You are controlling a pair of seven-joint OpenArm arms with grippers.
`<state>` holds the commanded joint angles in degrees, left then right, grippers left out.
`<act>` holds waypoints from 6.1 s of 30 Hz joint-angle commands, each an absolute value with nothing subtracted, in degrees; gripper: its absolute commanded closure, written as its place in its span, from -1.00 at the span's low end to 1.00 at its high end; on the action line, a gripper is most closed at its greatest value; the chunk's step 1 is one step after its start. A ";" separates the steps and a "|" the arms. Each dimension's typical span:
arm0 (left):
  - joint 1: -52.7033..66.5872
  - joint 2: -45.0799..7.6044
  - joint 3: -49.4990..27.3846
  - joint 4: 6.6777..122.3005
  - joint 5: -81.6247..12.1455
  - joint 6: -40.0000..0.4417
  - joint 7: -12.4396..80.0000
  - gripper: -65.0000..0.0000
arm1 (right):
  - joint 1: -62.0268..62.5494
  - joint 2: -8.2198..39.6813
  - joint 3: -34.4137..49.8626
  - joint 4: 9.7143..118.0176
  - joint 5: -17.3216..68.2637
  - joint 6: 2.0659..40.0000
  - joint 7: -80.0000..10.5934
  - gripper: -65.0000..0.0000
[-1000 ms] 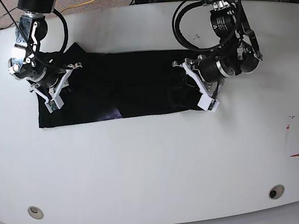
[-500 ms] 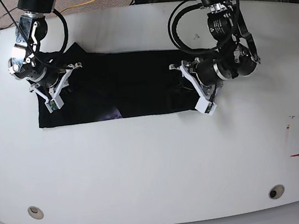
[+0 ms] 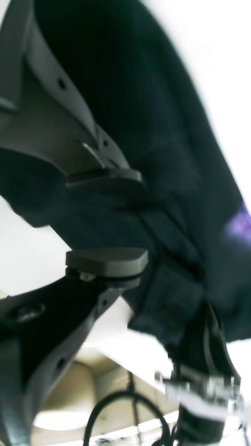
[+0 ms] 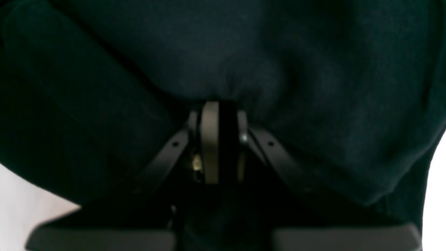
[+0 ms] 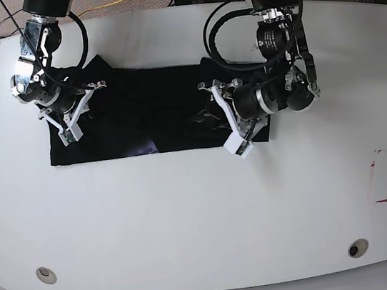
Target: Layout the t-shirt on the table in an organized manner, then fold the t-shirt properly
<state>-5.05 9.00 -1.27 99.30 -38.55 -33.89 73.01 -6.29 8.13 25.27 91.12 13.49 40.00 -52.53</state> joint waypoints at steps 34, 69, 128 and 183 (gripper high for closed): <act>-1.19 -3.91 -2.77 91.91 -12.70 -33.89 53.49 0.76 | -6.55 8.04 25.36 99.56 15.43 40.00 -52.62 0.77; 0.04 -4.09 -2.77 86.20 -11.82 -34.15 50.51 0.76 | 0.13 20.70 52.79 76.26 44.79 40.00 -69.23 -1.00; -0.66 4.70 14.29 82.86 -11.74 -25.80 49.27 0.75 | -7.34 9.63 35.38 115.38 47.87 40.00 -80.00 0.81; -1.80 7.25 14.46 84.70 -11.82 -25.80 48.31 0.75 | -5.32 7.87 21.58 115.65 51.30 40.00 -78.20 -1.00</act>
